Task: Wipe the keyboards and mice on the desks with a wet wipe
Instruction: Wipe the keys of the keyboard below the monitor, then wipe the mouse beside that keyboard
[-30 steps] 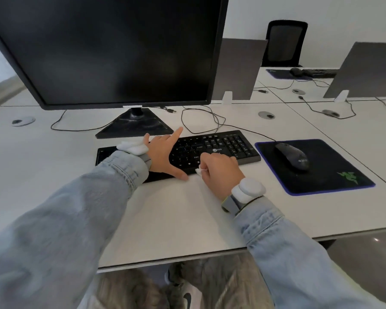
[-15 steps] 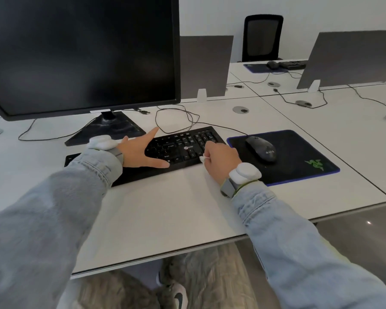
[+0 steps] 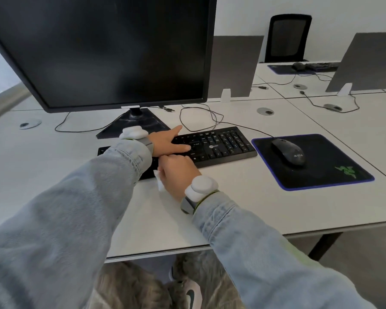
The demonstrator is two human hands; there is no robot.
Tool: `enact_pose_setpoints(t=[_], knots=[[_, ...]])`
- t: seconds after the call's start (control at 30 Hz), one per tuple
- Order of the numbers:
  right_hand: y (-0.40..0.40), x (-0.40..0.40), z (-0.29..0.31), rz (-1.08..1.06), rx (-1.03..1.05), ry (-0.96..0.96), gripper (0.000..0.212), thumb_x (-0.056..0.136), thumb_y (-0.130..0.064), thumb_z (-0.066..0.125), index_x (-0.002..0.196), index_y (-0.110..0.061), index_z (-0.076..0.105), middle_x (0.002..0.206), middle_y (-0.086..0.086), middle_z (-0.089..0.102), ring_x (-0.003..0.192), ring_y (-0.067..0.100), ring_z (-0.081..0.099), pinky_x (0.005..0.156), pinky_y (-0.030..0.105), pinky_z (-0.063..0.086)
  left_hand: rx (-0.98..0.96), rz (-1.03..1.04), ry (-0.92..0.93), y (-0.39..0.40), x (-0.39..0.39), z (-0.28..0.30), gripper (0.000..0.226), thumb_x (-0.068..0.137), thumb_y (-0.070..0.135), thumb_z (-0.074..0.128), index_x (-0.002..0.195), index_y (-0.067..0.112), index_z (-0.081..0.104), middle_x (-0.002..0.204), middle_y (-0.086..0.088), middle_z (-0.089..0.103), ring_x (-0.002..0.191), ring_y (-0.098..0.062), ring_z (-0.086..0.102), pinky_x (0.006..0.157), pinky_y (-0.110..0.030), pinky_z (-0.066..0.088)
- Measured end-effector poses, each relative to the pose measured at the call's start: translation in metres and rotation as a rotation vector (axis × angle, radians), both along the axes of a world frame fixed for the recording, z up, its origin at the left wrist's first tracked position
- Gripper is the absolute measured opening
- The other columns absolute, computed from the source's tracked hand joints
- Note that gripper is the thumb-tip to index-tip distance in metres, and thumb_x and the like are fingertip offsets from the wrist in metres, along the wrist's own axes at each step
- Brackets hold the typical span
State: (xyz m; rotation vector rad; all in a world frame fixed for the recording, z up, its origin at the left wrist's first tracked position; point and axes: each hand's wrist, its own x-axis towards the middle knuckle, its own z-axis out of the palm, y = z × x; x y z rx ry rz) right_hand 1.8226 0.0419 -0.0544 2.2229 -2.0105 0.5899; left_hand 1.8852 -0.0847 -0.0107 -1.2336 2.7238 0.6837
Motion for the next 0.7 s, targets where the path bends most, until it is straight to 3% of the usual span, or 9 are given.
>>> enact_pose_setpoints(t=[0.07,0.17,0.33,0.43,0.6,0.7], knots=[[0.007,-0.021,0.002,-0.071,0.001,-0.014,0.009,0.092,-0.02,0.055,0.096,-0.012,0.058,0.089,0.007,0.066,0.08,0.03,0.063,0.068,0.035,0.036,-0.028,0.021,-0.034,0.001,-0.003,-0.002,0.101,0.083,0.084,0.045,0.16,0.037,-0.001,0.165,0.003,0.026,0.152,-0.031,0.022,0.124,-0.046,0.017],[0.022,-0.075,0.01,-0.272,0.07,-0.028,0.017,0.097,-0.026,0.047,0.106,-0.013,0.054,0.097,0.006,0.065,0.089,0.029,0.061,0.079,0.038,0.039,-0.13,0.022,-0.048,0.011,-0.014,-0.003,0.097,0.089,0.076,0.044,0.162,0.029,0.001,0.165,-0.003,0.025,0.152,-0.03,0.022,0.125,-0.051,0.005],[0.054,-0.158,0.026,-0.467,0.128,-0.09,0.014,0.096,-0.026,0.045,0.1,-0.016,0.053,0.1,0.006,0.063,0.094,0.031,0.059,0.087,0.041,0.043,-0.272,-0.022,-0.109,0.025,-0.047,-0.015,0.133,0.064,0.09,0.061,0.16,0.027,-0.006,0.155,-0.009,0.039,0.142,-0.034,0.037,0.119,-0.057,0.014],[0.076,-0.194,0.037,-0.499,0.017,-0.171,0.01,0.095,-0.027,0.047,0.093,-0.02,0.054,0.092,0.003,0.061,0.087,0.026,0.057,0.082,0.042,0.048,-0.302,-0.058,-0.091,0.026,-0.073,-0.027,0.143,0.054,0.092,0.065,0.157,0.032,-0.013,0.152,-0.009,0.04,0.141,-0.036,0.035,0.119,-0.062,0.01],[0.105,-0.268,0.056,-0.594,-0.185,-0.318,0.009,0.092,-0.028,0.054,0.089,-0.02,0.058,0.08,-0.004,0.064,0.072,0.017,0.058,0.06,0.026,0.043,-0.354,-0.06,-0.068,0.021,-0.081,-0.036,0.146,0.045,0.101,0.053,0.156,0.034,-0.014,0.15,-0.003,0.042,0.139,-0.032,0.039,0.119,-0.063,0.005],[0.109,-0.307,0.06,-0.589,-0.213,-0.365,0.009,0.089,-0.029,0.059,0.087,-0.021,0.062,0.086,-0.008,0.065,0.077,0.014,0.059,0.067,0.024,0.043,-0.348,-0.081,-0.04,0.026,-0.073,-0.036,0.148,0.04,0.101,0.047,0.157,0.035,-0.013,0.151,0.0,0.041,0.141,-0.027,0.036,0.12,-0.062,-0.002]])
